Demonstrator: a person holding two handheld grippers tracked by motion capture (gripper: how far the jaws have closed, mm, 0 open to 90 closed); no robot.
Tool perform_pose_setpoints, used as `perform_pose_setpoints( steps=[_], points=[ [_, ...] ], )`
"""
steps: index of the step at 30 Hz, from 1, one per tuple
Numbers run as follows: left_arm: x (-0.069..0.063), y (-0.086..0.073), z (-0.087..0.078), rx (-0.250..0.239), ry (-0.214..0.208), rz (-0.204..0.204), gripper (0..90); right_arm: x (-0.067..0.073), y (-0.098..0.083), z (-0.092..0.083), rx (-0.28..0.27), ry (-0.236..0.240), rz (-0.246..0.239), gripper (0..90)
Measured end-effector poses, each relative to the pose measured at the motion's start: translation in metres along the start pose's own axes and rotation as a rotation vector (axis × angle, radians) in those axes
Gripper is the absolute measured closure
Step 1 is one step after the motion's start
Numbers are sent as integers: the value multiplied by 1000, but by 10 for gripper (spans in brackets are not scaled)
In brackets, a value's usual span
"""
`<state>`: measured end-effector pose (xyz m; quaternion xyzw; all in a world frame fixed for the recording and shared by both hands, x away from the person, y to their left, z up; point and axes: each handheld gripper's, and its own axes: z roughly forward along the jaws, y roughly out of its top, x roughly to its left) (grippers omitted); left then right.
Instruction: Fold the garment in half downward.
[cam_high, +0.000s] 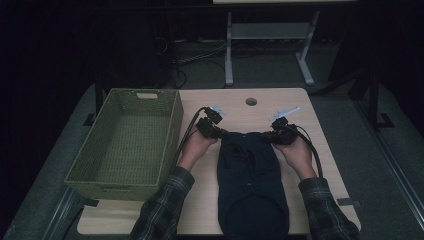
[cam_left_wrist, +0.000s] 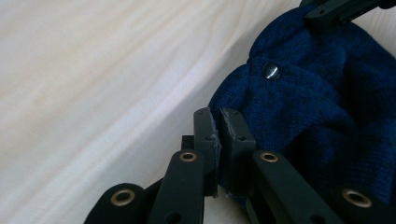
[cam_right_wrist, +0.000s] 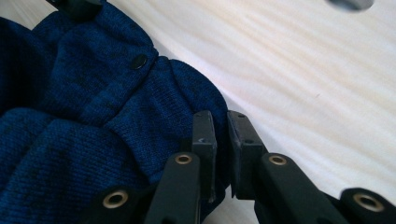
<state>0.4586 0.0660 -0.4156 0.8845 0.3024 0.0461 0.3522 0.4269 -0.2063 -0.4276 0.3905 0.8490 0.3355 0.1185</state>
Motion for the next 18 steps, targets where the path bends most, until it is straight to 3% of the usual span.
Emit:
perform_pose_setpoints(
  steps=[11, 18],
  points=[
    [-6, 25, -29, -45, 47, 56, 860, 1, 19, -26, -65, -25, -30, 823],
    [-11, 45, -56, -87, 85, 95, 860, 5, 38, -50, -116, -47, -62, 823]
  ],
)
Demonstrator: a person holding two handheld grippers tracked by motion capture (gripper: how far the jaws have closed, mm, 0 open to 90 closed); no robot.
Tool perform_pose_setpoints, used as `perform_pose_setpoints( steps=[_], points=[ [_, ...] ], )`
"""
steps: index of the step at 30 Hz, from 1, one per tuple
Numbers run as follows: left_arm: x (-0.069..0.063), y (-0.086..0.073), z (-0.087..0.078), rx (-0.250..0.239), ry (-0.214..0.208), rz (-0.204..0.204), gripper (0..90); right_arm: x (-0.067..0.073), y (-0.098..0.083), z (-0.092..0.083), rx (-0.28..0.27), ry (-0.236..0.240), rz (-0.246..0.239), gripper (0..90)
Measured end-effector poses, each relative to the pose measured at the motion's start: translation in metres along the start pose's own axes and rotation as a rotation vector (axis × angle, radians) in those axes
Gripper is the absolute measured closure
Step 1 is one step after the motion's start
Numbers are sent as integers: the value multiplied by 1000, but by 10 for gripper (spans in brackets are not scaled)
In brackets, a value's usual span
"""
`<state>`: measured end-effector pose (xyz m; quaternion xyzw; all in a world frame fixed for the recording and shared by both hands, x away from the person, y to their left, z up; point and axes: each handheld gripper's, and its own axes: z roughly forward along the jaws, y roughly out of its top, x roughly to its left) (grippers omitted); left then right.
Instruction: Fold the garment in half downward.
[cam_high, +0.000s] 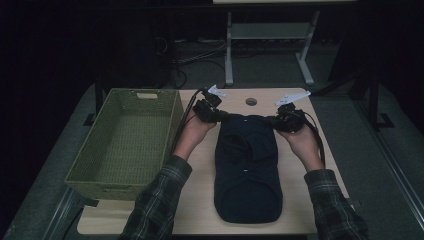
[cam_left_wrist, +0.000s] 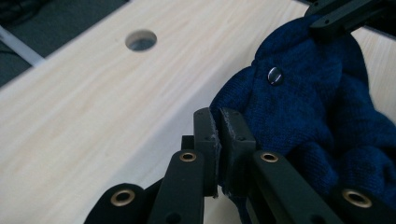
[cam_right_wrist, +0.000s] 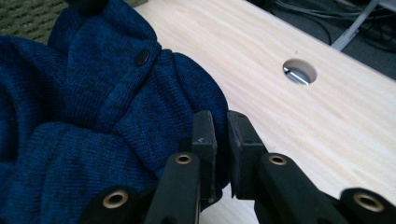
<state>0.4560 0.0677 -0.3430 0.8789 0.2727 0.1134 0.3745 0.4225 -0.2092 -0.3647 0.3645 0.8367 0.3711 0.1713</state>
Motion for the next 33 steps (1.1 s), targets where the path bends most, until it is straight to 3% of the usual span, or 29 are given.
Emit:
perform_pose_setpoints(
  steps=[9, 13, 21, 33],
  points=[
    [-3, 22, -28, -52, 54, 38, 860, 4, 30, -25, -59, -52, -41, 824],
    [-7, 23, -34, -63, 65, 48, 859, 7, 34, -31, -76, -63, -56, 823],
    [-19, 8, -34, -85, 56, 56, 858, 17, 16, -29, -102, -48, -70, 822],
    [-56, -17, -39, -98, 42, 125, 857, 44, -26, -39, -126, -18, -107, 819]
  ],
)
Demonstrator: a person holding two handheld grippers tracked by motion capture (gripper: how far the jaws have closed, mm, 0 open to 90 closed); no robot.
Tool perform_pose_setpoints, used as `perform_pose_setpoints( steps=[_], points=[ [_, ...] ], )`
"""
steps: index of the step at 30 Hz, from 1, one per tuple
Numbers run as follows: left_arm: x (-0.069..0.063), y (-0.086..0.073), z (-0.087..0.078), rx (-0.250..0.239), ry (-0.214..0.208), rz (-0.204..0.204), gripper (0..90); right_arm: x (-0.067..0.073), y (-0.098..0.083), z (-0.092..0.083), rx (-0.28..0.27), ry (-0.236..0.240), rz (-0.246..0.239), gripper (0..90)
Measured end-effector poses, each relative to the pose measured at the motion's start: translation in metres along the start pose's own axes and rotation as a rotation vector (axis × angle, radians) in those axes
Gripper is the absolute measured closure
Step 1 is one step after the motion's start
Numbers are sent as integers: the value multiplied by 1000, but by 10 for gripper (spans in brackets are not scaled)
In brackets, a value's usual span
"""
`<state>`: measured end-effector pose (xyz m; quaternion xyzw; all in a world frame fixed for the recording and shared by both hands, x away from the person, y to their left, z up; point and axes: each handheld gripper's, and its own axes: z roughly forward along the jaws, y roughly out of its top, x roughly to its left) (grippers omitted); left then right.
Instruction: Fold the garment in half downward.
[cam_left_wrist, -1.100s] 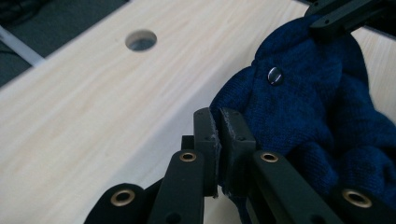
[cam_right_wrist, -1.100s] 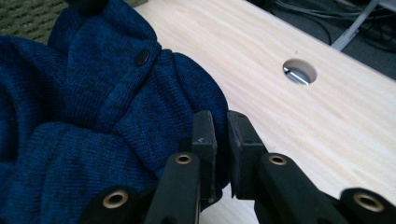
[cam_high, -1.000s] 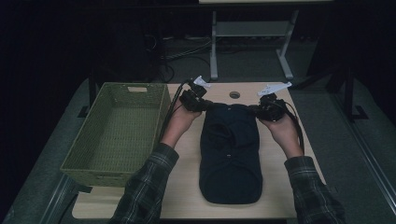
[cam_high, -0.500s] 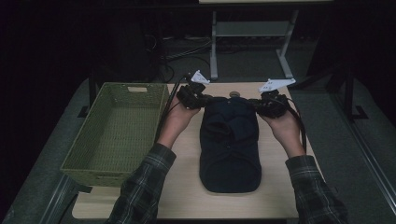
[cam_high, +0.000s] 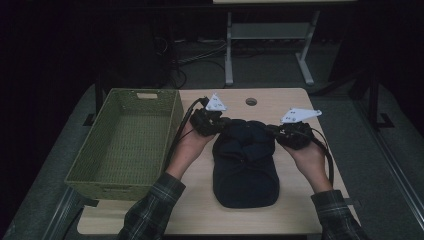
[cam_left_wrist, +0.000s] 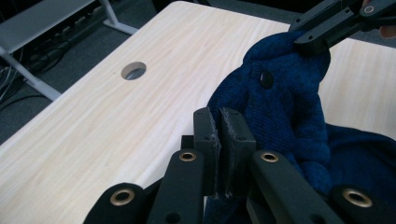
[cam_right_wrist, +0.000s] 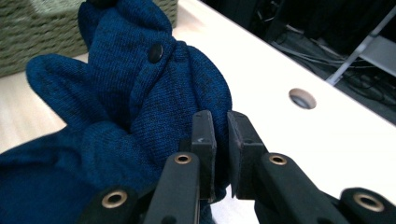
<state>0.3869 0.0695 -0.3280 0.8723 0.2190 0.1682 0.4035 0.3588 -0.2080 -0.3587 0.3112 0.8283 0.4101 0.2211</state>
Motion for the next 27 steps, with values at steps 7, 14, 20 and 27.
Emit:
perform_pose_setpoints(
  steps=[7, 14, 20, 27],
  points=[
    [-12, -15, 1, 18, -38, -28, 856, 12, -17, -2, 7, 25, -9, 816],
    [-21, -32, 1, 30, -79, -48, 854, 21, -33, -4, 12, 57, 4, 814],
    [-28, -45, 0, 41, -122, -69, 849, 29, -45, -8, 2, 87, 20, 809],
    [-40, -61, -2, 53, -170, -76, 846, 41, -57, -15, 11, 124, 18, 805]
  ],
)
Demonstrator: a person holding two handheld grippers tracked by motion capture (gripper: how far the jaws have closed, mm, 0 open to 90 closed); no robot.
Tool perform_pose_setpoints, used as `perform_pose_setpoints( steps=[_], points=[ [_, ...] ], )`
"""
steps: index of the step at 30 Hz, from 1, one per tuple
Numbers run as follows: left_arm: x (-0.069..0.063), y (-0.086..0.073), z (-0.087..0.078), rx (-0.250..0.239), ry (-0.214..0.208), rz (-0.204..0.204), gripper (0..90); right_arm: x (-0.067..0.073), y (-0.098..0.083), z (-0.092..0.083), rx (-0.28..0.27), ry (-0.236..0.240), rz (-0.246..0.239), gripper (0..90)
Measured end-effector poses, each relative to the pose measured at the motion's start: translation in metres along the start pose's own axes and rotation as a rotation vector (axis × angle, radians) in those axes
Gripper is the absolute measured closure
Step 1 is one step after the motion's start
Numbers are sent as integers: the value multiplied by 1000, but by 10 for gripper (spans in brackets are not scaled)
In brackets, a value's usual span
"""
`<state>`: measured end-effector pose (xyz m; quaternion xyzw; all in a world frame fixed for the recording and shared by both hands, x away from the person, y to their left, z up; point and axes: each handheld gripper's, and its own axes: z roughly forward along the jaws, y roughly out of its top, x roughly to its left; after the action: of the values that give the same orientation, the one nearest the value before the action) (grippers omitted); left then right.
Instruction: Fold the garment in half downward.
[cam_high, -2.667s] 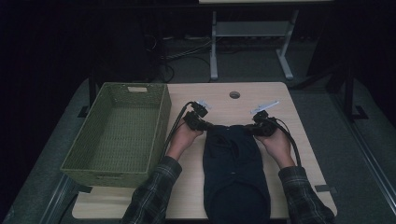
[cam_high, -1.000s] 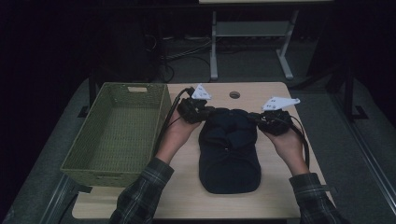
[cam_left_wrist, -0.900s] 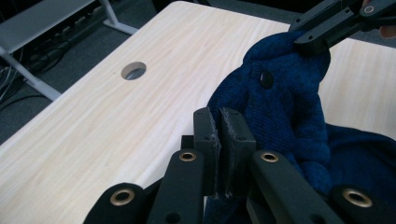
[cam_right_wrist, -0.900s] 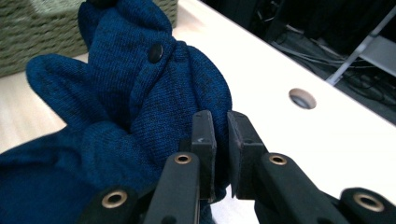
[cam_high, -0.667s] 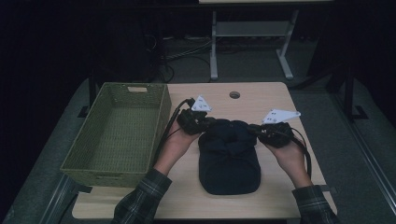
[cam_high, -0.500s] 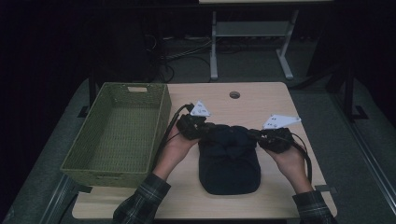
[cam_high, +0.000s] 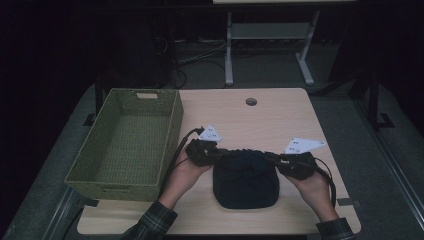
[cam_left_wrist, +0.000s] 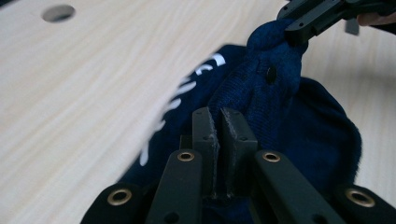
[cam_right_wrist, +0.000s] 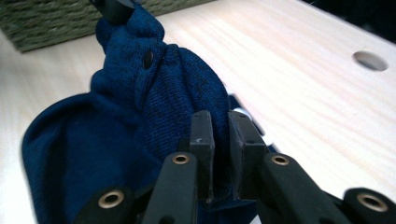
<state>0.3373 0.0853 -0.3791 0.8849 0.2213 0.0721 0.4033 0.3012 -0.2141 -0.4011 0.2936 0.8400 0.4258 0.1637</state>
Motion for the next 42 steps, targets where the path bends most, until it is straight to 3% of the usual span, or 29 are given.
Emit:
perform_pose_setpoints(
  steps=[21, 29, 37, 42],
  points=[
    [-41, -46, 8, 77, -149, -26, 819, 41, -50, -9, 63, 98, 6, 764],
    [-49, -55, 1, 57, -192, -47, 731, 51, -60, -13, 74, 144, 8, 684],
    [-53, -53, -22, 15, -170, -33, 702, 52, -59, -31, 20, 133, 5, 648],
    [-46, -46, -28, -5, -137, -30, 797, 42, -52, -40, -24, 107, 15, 712]
  ],
)
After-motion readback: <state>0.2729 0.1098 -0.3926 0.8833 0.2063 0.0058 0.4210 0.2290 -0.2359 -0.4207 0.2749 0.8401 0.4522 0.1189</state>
